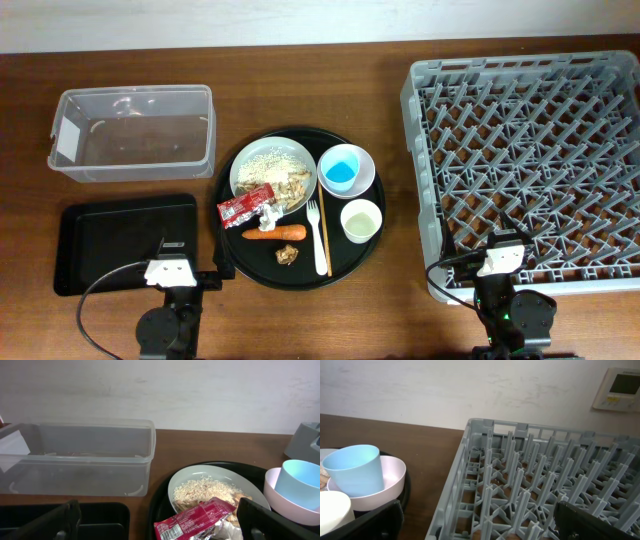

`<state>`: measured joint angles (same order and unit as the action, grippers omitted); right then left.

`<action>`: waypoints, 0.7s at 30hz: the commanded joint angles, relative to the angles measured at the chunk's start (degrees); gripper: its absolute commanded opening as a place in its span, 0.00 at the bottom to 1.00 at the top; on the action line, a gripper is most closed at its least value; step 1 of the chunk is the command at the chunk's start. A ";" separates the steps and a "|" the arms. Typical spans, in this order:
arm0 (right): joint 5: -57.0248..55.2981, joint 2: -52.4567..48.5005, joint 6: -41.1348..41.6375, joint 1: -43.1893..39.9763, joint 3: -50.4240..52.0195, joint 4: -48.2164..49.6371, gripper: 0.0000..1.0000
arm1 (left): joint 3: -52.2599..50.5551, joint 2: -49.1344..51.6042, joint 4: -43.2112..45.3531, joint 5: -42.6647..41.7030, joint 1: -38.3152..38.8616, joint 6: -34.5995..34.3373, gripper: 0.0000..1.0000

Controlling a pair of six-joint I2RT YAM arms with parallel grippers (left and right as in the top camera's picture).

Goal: Sort waste into correct bins and load items into the dishwasher rack

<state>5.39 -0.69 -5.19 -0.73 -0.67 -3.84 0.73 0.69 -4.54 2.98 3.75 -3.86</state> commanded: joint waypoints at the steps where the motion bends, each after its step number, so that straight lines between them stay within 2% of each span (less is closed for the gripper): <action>1: -0.26 -0.04 -0.37 0.35 0.35 -0.26 0.99 | -0.20 -0.02 -0.11 -0.50 0.22 0.85 0.99; 2: -0.26 -0.04 -0.37 0.35 0.35 -0.26 0.99 | -0.20 -0.02 -0.09 -5.20 0.22 -1.16 0.99; 4: -0.26 -0.04 -0.37 0.35 0.35 -0.26 0.99 | -0.15 -0.02 2.27 -28.17 0.24 -11.30 0.99; 5: -0.26 -0.04 -0.37 0.35 0.35 -0.26 0.99 | -0.15 -0.02 2.75 -34.86 0.24 -14.34 0.99; 7: -0.26 -0.04 -0.37 0.35 0.35 -0.26 0.99 | 0.81 -0.02 9.62 -44.41 0.22 -15.08 0.99; 8: -0.26 -0.04 -0.37 0.35 0.35 -0.26 0.99 | 3.67 -0.02 9.62 -43.28 0.22 -15.85 0.99; 9: -0.26 -0.04 -0.37 0.35 0.35 -0.26 0.99 | 11.37 0.96 0.44 -35.76 0.22 -15.13 0.99; 11: -0.26 -0.04 -0.37 0.35 0.35 -0.26 0.99 | 23.98 8.24 -13.97 -33.53 0.22 -5.53 0.99; 12: -0.26 -0.04 -0.37 0.35 0.35 -0.26 0.99 | 32.85 16.59 -20.94 -33.57 0.22 -3.26 0.99; 14: -0.26 -0.04 -0.37 0.35 0.35 -0.26 0.99 | 42.25 26.93 -27.23 -33.66 0.24 -2.91 0.99; 16: -0.26 -0.04 -0.37 0.35 0.35 -0.26 0.99 | 54.29 39.10 -37.68 -33.73 0.24 1.11 0.99; 18: -0.26 -0.04 -0.37 0.35 0.35 -0.26 0.98 | 61.59 45.53 -44.50 -33.55 0.22 3.72 0.99; 21: -0.26 -0.04 -0.37 0.35 0.35 -0.26 0.99 | 62.84 47.10 -44.15 -41.66 0.24 3.50 0.99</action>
<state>5.39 -1.02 -5.17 -0.71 -0.67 -3.86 62.26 47.90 -48.90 -32.73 3.97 -1.89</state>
